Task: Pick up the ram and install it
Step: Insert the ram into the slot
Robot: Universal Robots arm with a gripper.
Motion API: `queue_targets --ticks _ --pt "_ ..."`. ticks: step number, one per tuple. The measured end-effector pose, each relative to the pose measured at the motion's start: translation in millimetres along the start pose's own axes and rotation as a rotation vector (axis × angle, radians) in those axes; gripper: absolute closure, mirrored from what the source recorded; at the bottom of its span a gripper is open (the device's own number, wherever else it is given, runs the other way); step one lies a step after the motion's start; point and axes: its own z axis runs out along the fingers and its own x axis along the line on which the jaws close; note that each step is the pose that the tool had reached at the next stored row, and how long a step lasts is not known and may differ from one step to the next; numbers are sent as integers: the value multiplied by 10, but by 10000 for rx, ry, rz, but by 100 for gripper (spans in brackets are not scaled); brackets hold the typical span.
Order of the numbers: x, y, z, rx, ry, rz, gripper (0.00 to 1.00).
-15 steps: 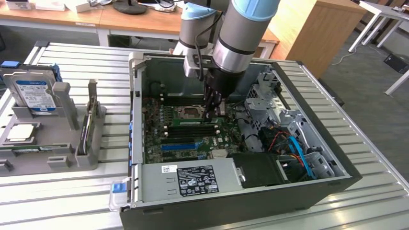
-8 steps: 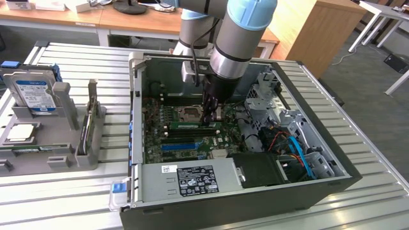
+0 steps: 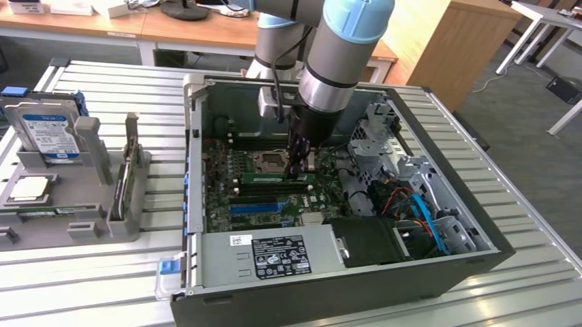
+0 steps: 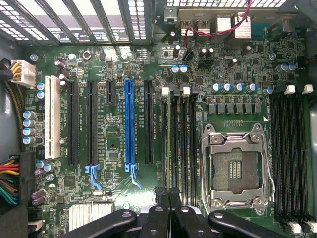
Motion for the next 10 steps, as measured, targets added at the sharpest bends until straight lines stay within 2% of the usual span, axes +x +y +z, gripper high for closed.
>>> queue_targets --ticks 7,10 --pt "0 0 -3 0 -1 0 88" --pt "-2 3 -54 0 1 0 88"
